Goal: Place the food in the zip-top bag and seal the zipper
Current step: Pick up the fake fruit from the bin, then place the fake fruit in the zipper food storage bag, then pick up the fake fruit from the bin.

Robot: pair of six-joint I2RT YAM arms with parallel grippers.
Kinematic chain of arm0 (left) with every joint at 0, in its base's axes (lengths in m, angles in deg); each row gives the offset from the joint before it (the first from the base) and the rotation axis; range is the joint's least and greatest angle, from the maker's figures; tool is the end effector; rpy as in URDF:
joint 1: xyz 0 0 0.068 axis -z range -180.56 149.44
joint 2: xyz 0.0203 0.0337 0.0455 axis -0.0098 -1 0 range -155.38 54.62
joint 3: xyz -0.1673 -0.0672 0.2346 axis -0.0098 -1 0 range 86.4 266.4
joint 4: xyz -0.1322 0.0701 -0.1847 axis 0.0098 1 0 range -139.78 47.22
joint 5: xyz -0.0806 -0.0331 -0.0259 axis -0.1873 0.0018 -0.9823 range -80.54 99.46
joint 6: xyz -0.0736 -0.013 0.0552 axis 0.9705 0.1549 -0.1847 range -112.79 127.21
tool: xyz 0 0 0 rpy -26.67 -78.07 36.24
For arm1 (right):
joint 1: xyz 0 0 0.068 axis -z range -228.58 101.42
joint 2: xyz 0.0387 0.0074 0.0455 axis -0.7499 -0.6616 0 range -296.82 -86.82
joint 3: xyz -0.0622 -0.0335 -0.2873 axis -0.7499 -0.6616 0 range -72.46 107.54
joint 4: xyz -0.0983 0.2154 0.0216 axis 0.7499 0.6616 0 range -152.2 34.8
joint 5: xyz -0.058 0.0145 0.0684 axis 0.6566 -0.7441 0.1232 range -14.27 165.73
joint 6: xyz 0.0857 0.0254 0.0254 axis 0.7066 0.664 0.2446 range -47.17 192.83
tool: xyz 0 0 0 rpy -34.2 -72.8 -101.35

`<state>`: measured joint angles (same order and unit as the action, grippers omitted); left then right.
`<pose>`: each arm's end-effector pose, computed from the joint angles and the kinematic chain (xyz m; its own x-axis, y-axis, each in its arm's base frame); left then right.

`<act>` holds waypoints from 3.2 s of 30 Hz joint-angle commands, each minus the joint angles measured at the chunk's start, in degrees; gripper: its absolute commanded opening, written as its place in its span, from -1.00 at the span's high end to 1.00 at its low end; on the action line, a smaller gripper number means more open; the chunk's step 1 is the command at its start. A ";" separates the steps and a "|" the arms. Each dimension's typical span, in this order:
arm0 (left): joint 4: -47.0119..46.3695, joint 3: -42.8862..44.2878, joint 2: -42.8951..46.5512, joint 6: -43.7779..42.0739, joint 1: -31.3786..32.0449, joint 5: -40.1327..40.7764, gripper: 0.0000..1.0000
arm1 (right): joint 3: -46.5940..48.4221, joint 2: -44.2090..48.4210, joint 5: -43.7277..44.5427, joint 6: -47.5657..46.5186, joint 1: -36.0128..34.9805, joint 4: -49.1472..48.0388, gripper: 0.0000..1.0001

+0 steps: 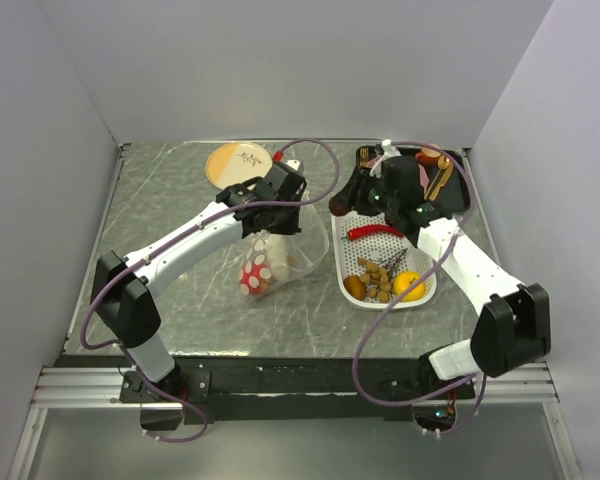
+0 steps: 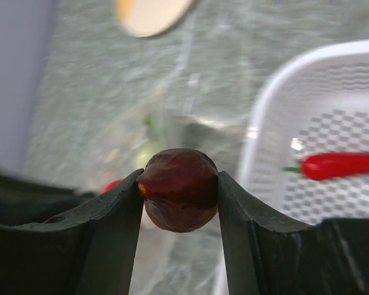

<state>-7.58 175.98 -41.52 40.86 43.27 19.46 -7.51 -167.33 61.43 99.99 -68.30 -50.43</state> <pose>0.2833 -0.2518 0.3166 -0.7837 -0.0041 -0.6212 0.1985 0.9459 -0.2566 0.3111 0.1335 0.3250 -0.6281 0.2448 -0.7386 -0.2773 0.8164 0.5065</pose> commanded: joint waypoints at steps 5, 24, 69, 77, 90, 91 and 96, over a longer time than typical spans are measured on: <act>-1.68 1.83 1.92 0.10 -0.24 1.16 0.99 | -1.32 1.50 -3.54 4.92 -6.73 -4.83 1.00; -5.02 -1.95 6.31 1.16 -0.68 0.72 0.99 | 0.53 -2.64 -2.57 1.50 -11.74 -2.81 -0.07; -5.28 -2.22 7.28 -0.25 -1.82 -0.95 0.99 | 9.49 -20.47 31.01 -2.45 11.11 6.60 -0.64; -5.19 -2.65 7.72 -0.08 -2.00 -0.42 0.99 | 10.82 -24.69 29.42 -3.51 13.05 6.34 -0.61; -4.93 -2.92 7.54 -0.07 -2.26 -0.16 0.99 | 13.88 -29.26 25.47 -4.22 14.36 6.41 -0.36; -4.84 -3.01 7.63 -0.07 -2.35 -0.07 0.99 | 14.32 -29.79 25.64 -4.13 14.45 6.95 -0.36; -5.10 -3.71 8.07 0.19 -2.35 -0.16 0.99 | 17.40 -32.16 25.73 -3.78 14.54 9.58 -0.36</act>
<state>-11.17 172.83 -36.30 40.95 41.13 19.24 6.54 -197.93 86.74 96.36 -54.21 -42.58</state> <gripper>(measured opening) 0.021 0.682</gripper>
